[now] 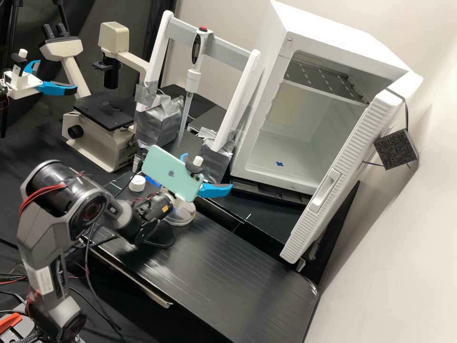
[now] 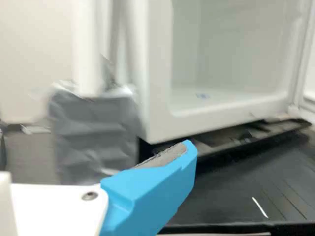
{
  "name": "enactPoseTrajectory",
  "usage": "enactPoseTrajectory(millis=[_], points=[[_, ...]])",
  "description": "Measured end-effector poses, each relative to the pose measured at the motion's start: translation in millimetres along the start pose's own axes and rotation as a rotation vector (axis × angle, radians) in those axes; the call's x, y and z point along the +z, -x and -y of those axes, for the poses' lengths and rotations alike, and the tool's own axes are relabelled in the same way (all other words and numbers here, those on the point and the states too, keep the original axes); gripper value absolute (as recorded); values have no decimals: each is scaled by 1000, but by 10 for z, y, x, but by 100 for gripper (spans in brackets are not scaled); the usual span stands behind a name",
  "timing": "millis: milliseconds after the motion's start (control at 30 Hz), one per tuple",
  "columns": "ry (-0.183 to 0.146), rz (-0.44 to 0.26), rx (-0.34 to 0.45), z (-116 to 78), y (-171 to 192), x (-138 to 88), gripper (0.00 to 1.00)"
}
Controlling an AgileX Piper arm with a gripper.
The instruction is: Close the bottle
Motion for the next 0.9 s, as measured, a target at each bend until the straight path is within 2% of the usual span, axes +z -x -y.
enactPoseTrajectory(millis=[133,233,367,500,667,800,900], points=[[-15,-101,-7,87,275,-146,100],[-22,-156,-52,208,473,-216,100],[6,-186,-139,388,656,-265,100],[37,-204,-209,526,784,-287,100],[73,-184,-289,714,844,-263,100],[95,-147,-328,809,834,-200,100],[98,-142,-319,806,820,-179,100]])
